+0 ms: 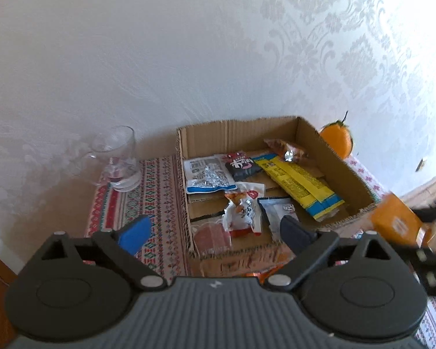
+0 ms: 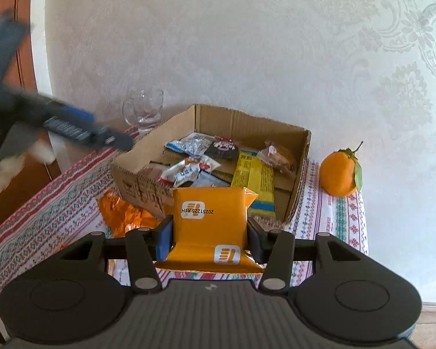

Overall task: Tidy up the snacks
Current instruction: 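Drop the brown meat packet into the box with the left gripper while the right carries the orange packet, then lower the orange packet into the box and open the right gripper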

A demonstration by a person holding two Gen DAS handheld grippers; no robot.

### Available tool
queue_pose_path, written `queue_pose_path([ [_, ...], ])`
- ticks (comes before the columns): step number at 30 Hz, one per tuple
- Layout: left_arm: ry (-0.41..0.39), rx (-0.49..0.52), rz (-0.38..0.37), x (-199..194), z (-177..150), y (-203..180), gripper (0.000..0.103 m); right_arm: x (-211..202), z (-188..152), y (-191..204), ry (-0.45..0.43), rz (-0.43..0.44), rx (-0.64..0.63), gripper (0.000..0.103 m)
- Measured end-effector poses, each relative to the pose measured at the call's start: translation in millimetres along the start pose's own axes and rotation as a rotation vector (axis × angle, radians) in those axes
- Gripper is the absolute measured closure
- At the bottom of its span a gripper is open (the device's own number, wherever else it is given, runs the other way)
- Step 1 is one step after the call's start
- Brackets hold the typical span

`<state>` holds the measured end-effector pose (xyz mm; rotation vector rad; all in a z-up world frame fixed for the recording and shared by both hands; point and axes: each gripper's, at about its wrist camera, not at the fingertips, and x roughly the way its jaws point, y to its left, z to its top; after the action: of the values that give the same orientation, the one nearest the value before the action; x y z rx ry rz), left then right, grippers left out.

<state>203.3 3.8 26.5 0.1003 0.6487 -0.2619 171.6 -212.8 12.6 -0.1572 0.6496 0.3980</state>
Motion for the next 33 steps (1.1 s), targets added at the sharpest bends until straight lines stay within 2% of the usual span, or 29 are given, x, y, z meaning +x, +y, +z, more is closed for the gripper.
queue_pose_path([
  [5, -0.042, -0.055, 0.039, -30.7, -34.6, 1.7, 0.006, 17.4, 22.1, -5.3, 0.003, 0.015, 0.010, 0.047],
  [14, -0.008, -0.117, 0.108, -55.2, -89.0, 0.8, 0.006, 81.5, 69.1, 2.7, 0.052, 0.043, 0.028, 0.047],
  [21, -0.011, -0.133, 0.188, -70.7, -103.7, 9.3, 0.006, 134.7, 96.2, 34.4, 0.098, 0.060, -0.013, 0.047],
  [27, -0.018, -0.159, 0.194, -78.5, -107.2, 15.7, 0.006, 164.7, 108.9, 44.8, 0.119, 0.031, -0.001, 0.046],
  [28, -0.013, -0.157, 0.194, -78.4, -108.0, 15.9, 0.006, 166.1, 109.8, 44.9, 0.118, 0.031, 0.005, 0.039],
  [29, -0.008, -0.154, 0.191, -78.0, -108.6, 15.9, 0.006, 165.5, 110.7, 44.9, 0.120, 0.027, 0.008, 0.026],
  [30, -0.004, -0.150, 0.187, -77.8, -109.2, 15.7, 0.006, 161.9, 110.4, 45.1, 0.110, 0.022, 0.012, 0.019],
  [31, -0.002, -0.148, 0.186, -78.0, -109.7, 15.5, 0.006, 156.5, 109.1, 45.4, 0.092, 0.026, 0.017, 0.008],
  [32, -0.002, -0.146, 0.184, -78.0, -110.1, 15.5, 0.006, 149.2, 106.9, 45.5, 0.073, 0.037, 0.022, 0.003],
  [33, -0.001, -0.146, 0.183, -78.0, -110.1, 15.7, 0.006, 143.5, 105.3, 45.6, 0.067, 0.041, 0.024, 0.002],
])
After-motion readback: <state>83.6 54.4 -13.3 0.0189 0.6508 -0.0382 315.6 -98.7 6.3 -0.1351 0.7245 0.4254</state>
